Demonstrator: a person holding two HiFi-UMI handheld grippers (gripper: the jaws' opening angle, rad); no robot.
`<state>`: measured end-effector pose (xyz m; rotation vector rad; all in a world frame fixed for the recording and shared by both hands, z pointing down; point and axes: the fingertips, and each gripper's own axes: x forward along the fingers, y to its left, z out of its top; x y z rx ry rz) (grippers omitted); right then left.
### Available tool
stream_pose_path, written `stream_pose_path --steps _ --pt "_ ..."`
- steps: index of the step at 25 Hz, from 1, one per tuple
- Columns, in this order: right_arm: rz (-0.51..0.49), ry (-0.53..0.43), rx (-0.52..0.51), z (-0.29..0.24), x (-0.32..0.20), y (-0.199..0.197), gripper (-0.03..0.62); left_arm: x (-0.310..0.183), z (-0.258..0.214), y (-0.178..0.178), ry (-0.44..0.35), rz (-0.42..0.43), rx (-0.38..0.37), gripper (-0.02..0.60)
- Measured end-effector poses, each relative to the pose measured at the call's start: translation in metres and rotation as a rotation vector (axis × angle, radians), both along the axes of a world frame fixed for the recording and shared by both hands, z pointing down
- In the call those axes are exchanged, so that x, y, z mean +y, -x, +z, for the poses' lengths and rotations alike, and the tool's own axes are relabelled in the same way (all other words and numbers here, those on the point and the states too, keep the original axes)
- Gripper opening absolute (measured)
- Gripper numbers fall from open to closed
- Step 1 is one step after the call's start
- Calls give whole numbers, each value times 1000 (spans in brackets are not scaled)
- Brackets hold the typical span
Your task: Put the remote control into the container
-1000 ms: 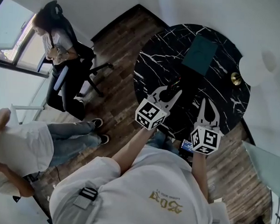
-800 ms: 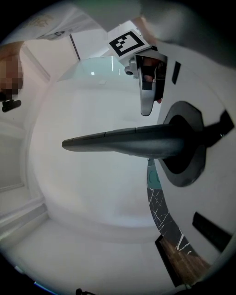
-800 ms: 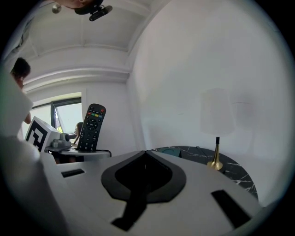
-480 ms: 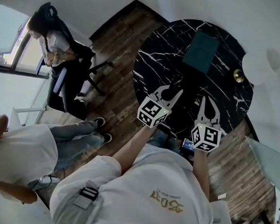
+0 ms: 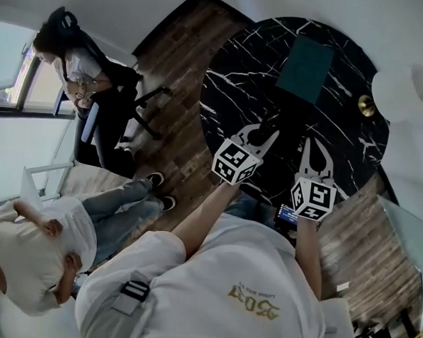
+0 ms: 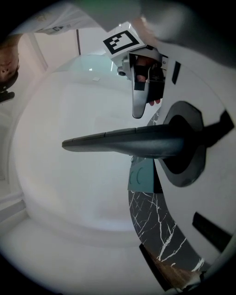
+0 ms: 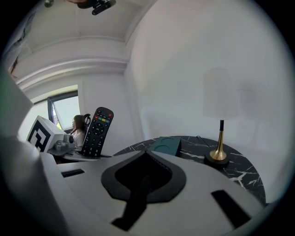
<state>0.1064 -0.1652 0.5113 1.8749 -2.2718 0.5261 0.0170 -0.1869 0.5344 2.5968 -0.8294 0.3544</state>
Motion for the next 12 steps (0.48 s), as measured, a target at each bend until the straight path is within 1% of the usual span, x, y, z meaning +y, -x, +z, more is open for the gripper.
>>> stream_pose_path --steps 12 --pt "-19 57 20 26 -6 2 11 -1 46 -5 101 37 -69 14"
